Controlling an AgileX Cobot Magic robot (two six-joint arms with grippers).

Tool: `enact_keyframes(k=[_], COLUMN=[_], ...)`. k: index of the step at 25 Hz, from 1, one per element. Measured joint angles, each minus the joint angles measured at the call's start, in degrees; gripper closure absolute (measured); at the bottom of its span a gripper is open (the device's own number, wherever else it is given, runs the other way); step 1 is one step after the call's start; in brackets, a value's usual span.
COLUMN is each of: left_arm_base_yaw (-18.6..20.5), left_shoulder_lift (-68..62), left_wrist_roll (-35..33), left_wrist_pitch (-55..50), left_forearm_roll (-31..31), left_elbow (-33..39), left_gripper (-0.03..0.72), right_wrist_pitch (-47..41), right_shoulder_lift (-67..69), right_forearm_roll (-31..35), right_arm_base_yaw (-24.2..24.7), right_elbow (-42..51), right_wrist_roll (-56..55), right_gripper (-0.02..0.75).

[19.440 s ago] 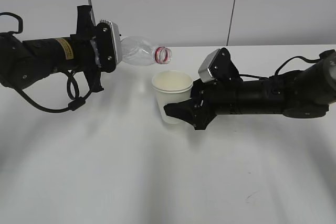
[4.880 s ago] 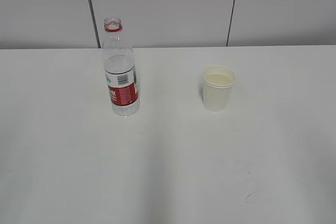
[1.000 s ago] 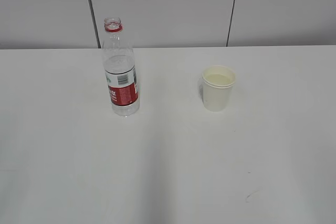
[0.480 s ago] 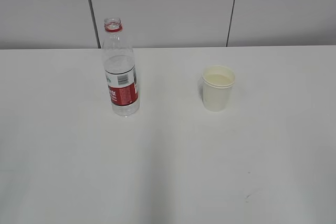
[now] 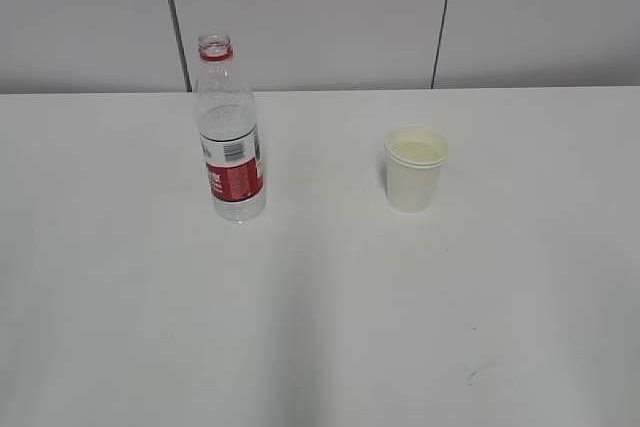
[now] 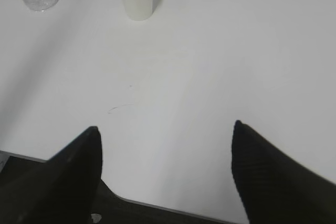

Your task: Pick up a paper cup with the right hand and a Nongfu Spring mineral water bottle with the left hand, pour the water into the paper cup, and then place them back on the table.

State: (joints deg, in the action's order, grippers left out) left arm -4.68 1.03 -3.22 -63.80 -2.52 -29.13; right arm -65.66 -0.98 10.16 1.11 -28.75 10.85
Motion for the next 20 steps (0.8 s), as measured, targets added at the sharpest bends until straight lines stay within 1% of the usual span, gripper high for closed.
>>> enact_keyframes(k=[20], left_arm_base_yaw=[0.00], left_shoulder_lift=[0.00], left_wrist_roll=[0.00], left_wrist_pitch=[0.00], left_forearm_roll=[0.00], left_elbow=[0.00], left_gripper=[0.186], right_wrist_pitch=[0.00], right_shoulder_lift=[0.00], right_forearm_roll=[0.12], right_arm_base_yaw=[0.00], right_elbow=[0.00], right_wrist_roll=[0.00], right_gripper=[0.167])
